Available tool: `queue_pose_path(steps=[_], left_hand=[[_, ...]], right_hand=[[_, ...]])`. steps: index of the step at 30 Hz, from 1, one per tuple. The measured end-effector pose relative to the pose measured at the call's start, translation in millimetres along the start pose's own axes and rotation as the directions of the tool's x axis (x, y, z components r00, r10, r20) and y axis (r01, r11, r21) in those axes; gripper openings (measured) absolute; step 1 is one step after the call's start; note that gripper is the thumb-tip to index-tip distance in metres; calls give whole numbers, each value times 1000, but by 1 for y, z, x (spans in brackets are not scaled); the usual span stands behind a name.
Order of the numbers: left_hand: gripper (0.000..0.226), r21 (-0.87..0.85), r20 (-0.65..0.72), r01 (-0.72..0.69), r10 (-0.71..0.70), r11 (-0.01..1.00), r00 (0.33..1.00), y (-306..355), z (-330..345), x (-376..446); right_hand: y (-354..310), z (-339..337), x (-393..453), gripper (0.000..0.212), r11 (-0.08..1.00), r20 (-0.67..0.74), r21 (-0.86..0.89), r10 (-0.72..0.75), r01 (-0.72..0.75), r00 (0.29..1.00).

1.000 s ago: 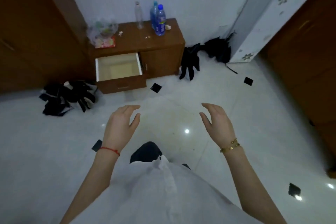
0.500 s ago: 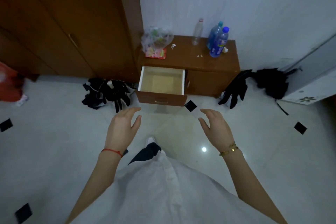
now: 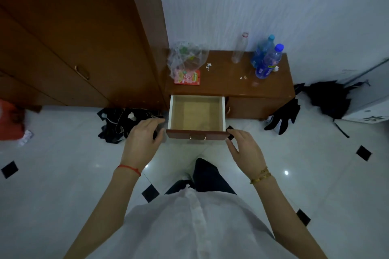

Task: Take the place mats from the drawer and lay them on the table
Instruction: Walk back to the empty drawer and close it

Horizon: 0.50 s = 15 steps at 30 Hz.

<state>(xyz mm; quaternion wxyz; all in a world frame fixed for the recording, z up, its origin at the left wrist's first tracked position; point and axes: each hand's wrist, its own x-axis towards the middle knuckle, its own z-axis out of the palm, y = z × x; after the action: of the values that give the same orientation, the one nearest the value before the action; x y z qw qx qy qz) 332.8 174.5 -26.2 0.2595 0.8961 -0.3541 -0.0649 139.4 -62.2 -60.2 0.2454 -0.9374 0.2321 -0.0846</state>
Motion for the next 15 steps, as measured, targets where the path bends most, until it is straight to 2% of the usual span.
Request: queue_pose_path(steps=[5, 10, 15], left_hand=[[30, -46, -15, 32, -33, 998, 999, 5, 26, 19], [27, -53, -19, 78, -79, 996, 997, 2, 58, 40], [30, -31, 10, 107, -107, 994, 994, -12, 103, 62]], right_hand=[[28, 5, 34, 29, 1000, 63, 2, 17, -17, 998], [59, 15, 65, 31, 1000, 95, -15, -25, 26, 995], [92, 50, 87, 31, 1000, 110, -12, -12, 13, 994]])
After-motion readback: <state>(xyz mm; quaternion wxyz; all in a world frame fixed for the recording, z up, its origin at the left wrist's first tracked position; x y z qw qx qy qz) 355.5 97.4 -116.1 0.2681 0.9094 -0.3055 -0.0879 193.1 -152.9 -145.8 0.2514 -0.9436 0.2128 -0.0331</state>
